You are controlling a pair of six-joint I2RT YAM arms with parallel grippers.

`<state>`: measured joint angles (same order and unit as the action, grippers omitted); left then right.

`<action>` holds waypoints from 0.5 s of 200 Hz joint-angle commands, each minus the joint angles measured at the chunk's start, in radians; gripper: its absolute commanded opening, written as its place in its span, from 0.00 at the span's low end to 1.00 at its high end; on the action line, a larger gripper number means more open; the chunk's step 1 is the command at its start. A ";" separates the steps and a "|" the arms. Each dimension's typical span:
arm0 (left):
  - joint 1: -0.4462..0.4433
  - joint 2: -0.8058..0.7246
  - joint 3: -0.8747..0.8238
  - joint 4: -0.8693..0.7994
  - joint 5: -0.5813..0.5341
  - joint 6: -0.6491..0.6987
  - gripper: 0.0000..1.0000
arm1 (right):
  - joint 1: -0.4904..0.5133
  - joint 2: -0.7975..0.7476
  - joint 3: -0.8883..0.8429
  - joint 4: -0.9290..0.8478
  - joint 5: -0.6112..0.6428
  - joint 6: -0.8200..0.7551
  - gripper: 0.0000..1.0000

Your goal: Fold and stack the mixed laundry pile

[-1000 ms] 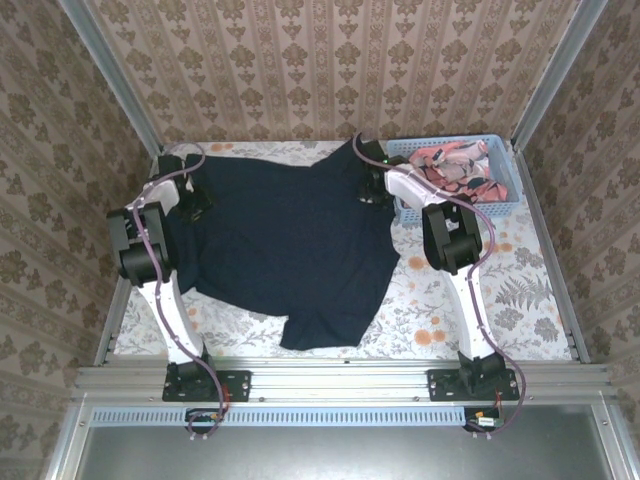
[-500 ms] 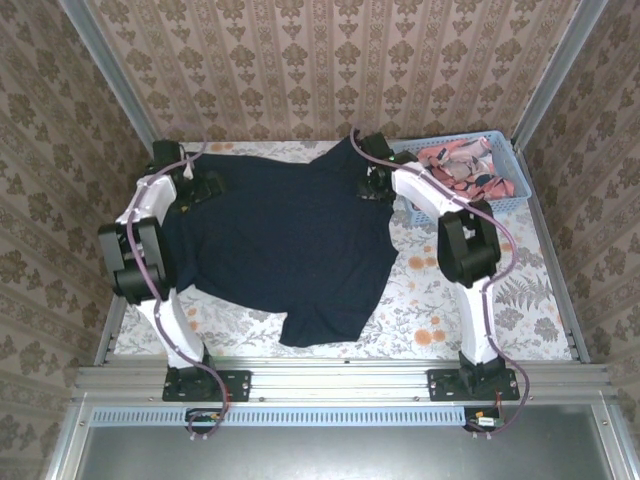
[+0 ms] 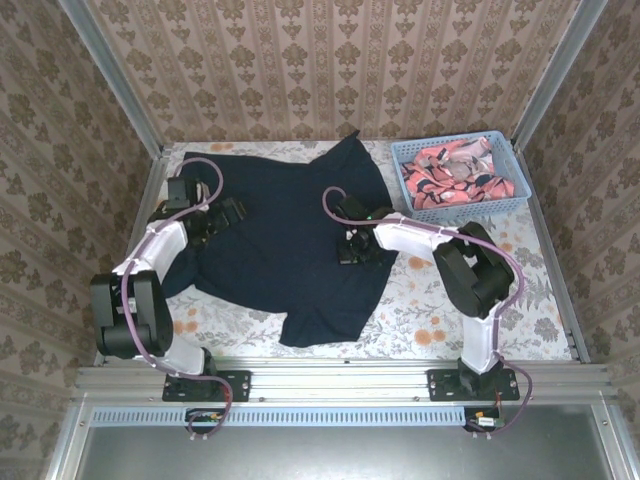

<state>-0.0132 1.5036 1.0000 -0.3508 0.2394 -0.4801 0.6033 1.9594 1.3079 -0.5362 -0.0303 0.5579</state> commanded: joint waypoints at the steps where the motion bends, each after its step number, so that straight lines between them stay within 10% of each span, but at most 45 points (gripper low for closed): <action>1: -0.007 -0.042 -0.009 0.019 -0.003 -0.030 1.00 | -0.082 0.070 0.035 -0.024 -0.037 0.069 0.00; 100: -0.007 -0.141 -0.016 -0.081 -0.108 0.053 1.00 | -0.301 0.420 0.636 -0.229 0.130 -0.021 0.00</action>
<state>-0.0193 1.3964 0.9810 -0.3729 0.2092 -0.4763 0.3260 2.2829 1.8061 -0.6449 -0.0013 0.5751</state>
